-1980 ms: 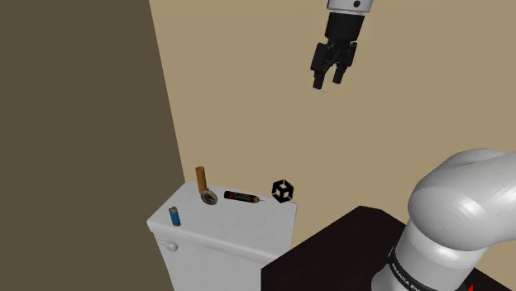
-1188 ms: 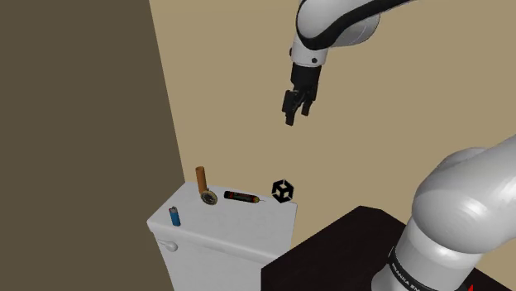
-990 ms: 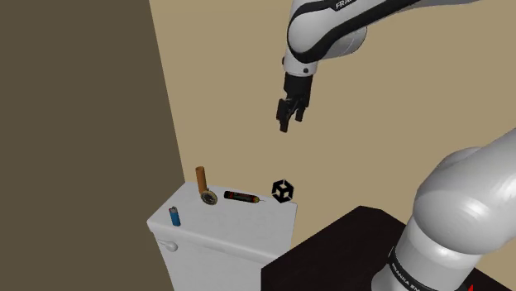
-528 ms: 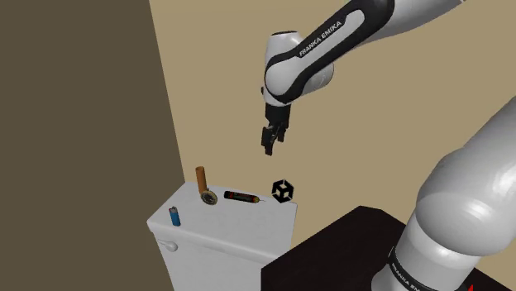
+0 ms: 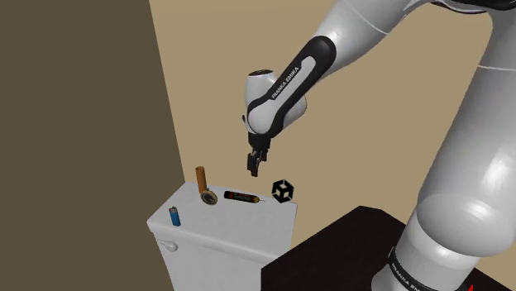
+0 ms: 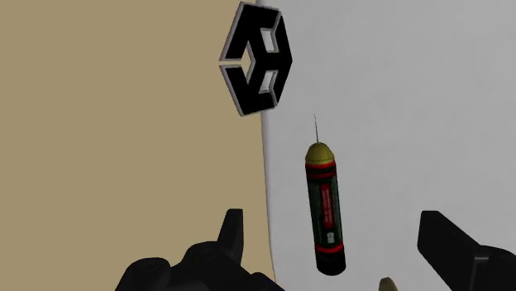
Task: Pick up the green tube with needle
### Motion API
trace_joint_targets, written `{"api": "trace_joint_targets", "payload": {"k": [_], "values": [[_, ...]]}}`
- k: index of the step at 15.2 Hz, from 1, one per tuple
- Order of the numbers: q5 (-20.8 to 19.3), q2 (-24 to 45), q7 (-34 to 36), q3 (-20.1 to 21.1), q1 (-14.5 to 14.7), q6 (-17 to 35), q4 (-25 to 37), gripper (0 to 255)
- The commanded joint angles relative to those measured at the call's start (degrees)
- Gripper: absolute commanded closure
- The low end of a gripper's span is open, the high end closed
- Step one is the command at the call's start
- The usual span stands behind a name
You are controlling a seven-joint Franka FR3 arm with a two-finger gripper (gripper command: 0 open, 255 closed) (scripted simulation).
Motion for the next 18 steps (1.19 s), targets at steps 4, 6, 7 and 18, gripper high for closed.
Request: {"api": "trace_joint_targets", "payload": {"k": [4,6,7,18], "values": [[-4.6,12.2,1.2,-0.1,0.8,5.9,4.7,0],[-6.6,16.7,1.8,-0.3,1.6,7.7,7.0,0],[-7.7,19.0,2.2,-0.3,1.9,8.4,8.2,0],[-13.8,27.7,6.6,0.0,1.2,13.4,11.4,0]]}}
